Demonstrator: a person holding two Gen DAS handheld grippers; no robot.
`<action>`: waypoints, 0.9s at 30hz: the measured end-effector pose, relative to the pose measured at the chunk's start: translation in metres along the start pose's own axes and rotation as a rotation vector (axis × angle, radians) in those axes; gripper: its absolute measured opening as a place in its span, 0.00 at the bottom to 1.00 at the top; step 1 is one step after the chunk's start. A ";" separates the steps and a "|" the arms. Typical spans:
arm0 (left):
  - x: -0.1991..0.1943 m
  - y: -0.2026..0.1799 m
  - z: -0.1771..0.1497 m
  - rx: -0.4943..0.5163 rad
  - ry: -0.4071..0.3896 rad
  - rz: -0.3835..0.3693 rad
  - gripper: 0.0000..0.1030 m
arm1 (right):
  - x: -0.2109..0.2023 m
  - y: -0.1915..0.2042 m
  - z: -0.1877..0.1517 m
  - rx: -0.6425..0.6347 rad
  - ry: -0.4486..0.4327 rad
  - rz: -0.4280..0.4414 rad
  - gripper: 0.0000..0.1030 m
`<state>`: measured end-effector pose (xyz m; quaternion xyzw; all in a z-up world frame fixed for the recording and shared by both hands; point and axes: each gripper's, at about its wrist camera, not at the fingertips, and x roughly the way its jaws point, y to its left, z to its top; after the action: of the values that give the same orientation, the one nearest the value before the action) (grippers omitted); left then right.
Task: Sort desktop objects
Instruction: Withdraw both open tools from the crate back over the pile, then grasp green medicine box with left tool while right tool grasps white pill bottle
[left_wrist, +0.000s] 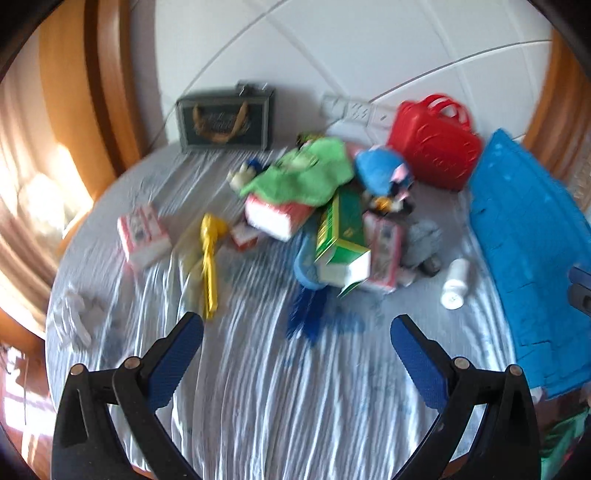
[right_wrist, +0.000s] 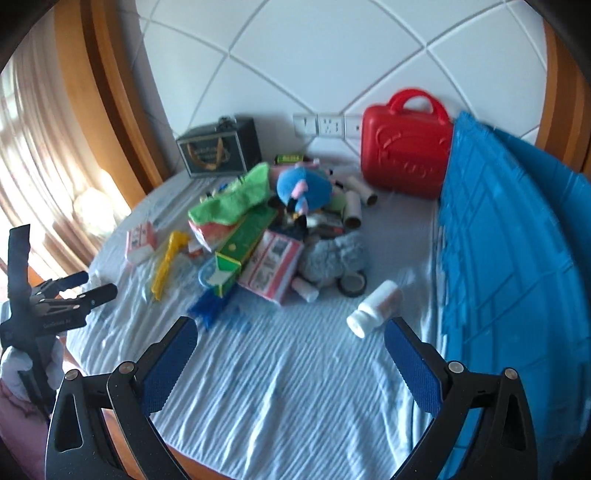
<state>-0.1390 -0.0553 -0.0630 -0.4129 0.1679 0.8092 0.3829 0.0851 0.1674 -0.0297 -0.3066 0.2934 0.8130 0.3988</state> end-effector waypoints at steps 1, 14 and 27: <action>0.015 0.006 -0.007 -0.022 0.037 0.013 1.00 | 0.009 -0.002 -0.003 0.008 0.015 -0.002 1.00; 0.138 -0.012 -0.023 0.007 0.133 0.098 0.99 | 0.157 -0.063 -0.047 0.191 0.272 -0.014 1.00; 0.156 -0.040 0.001 0.155 0.107 -0.077 0.88 | 0.182 -0.084 -0.053 0.313 0.283 -0.129 1.00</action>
<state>-0.1661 0.0465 -0.1851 -0.4308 0.2341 0.7553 0.4350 0.0781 0.2574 -0.2163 -0.3703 0.4488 0.6792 0.4473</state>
